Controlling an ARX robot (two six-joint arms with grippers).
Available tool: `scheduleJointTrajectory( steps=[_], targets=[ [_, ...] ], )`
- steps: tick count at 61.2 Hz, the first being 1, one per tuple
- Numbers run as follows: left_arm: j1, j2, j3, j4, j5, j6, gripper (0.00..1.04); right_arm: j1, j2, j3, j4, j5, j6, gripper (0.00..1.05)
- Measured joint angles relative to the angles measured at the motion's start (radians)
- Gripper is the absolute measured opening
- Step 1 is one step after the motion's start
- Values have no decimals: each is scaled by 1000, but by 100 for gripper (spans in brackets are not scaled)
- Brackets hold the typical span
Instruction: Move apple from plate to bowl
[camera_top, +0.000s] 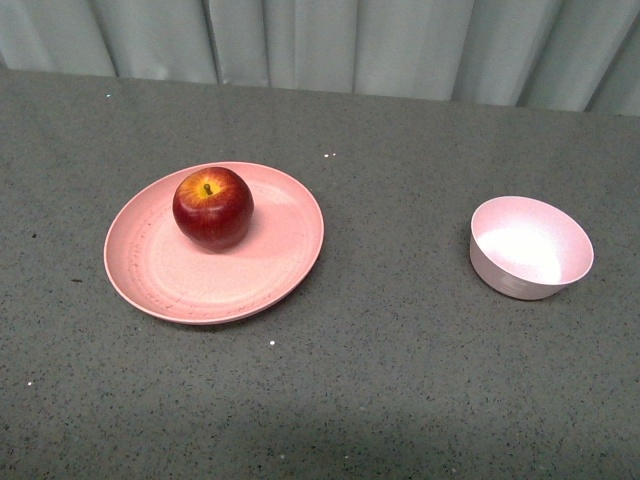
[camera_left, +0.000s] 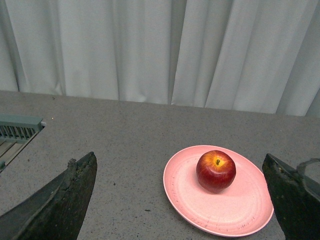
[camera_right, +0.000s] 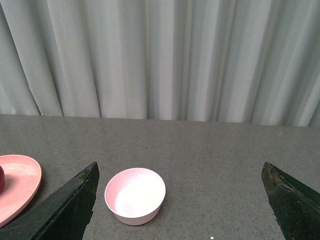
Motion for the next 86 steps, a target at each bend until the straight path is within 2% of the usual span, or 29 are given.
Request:
scheduleJointTrajectory(
  steps=[86],
  targets=[
    [0,0,0,0,0,0,98,0,0,0,0,0,0,95]
  ],
)
